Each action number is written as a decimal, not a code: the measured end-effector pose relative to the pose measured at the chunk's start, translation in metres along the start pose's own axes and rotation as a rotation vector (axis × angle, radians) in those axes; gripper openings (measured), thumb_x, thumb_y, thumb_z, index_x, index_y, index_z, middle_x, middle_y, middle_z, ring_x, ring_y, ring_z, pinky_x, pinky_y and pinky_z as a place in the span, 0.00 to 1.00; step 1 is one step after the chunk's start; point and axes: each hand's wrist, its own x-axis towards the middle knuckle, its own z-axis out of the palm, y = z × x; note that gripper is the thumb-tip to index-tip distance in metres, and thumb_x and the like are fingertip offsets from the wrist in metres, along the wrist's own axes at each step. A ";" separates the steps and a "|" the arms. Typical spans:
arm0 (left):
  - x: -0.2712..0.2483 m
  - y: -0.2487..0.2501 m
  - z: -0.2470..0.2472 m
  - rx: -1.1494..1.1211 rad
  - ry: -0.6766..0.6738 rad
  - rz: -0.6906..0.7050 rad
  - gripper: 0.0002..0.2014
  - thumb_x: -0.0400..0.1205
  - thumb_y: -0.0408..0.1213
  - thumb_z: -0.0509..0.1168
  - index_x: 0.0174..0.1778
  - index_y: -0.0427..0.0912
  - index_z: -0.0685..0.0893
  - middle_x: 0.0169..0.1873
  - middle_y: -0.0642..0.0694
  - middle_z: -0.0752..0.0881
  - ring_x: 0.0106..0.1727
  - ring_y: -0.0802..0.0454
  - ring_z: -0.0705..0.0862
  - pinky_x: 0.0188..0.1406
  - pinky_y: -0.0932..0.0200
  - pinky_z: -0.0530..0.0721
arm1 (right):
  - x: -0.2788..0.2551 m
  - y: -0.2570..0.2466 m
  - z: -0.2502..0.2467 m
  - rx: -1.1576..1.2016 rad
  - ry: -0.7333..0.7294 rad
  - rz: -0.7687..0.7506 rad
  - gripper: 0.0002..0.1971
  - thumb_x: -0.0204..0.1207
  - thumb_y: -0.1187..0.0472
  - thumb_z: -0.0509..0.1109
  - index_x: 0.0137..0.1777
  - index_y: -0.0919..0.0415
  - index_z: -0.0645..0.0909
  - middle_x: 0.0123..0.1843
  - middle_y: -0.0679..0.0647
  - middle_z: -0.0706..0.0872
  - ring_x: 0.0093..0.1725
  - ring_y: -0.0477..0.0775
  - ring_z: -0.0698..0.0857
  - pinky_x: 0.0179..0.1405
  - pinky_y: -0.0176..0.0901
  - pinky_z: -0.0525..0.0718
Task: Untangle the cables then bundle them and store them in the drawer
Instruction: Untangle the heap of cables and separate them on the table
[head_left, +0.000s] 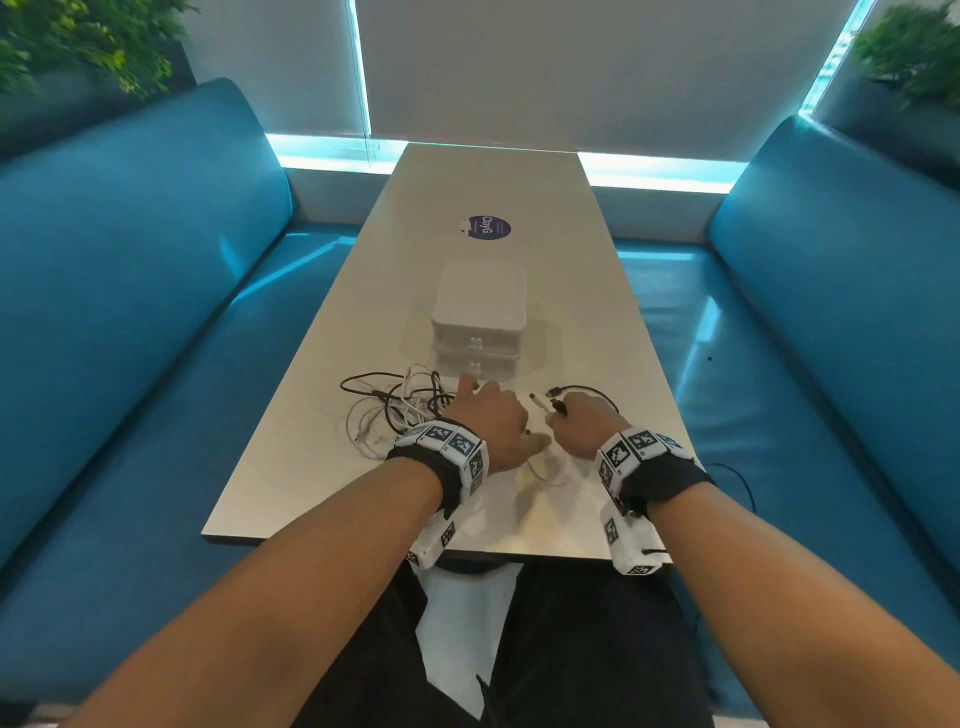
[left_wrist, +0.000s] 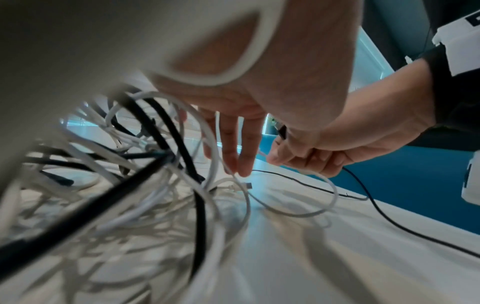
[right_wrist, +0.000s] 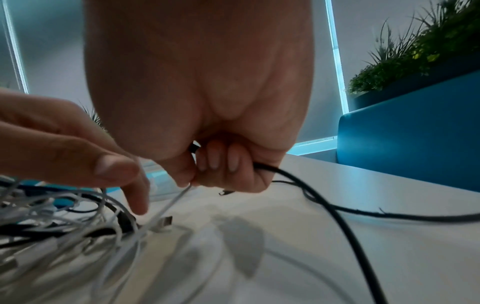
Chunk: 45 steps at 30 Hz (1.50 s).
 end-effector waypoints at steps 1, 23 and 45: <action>0.001 0.002 0.000 -0.034 -0.011 0.011 0.33 0.79 0.70 0.49 0.48 0.50 0.92 0.48 0.47 0.86 0.59 0.46 0.75 0.69 0.38 0.57 | 0.001 -0.002 -0.002 0.028 -0.012 -0.018 0.15 0.84 0.54 0.60 0.60 0.63 0.81 0.58 0.62 0.86 0.58 0.64 0.84 0.48 0.46 0.77; -0.003 0.002 0.012 0.097 -0.057 0.139 0.13 0.88 0.48 0.58 0.54 0.56 0.89 0.50 0.48 0.89 0.59 0.43 0.77 0.67 0.41 0.64 | -0.009 -0.005 -0.009 -0.024 0.039 -0.026 0.18 0.89 0.54 0.54 0.62 0.68 0.79 0.60 0.66 0.85 0.59 0.66 0.83 0.57 0.52 0.80; -0.010 -0.007 0.002 0.111 -0.018 0.158 0.13 0.90 0.45 0.56 0.60 0.50 0.85 0.58 0.49 0.87 0.64 0.46 0.79 0.66 0.45 0.64 | -0.023 -0.045 -0.007 0.222 0.007 -0.281 0.20 0.87 0.47 0.57 0.45 0.61 0.80 0.43 0.58 0.87 0.43 0.57 0.84 0.42 0.50 0.78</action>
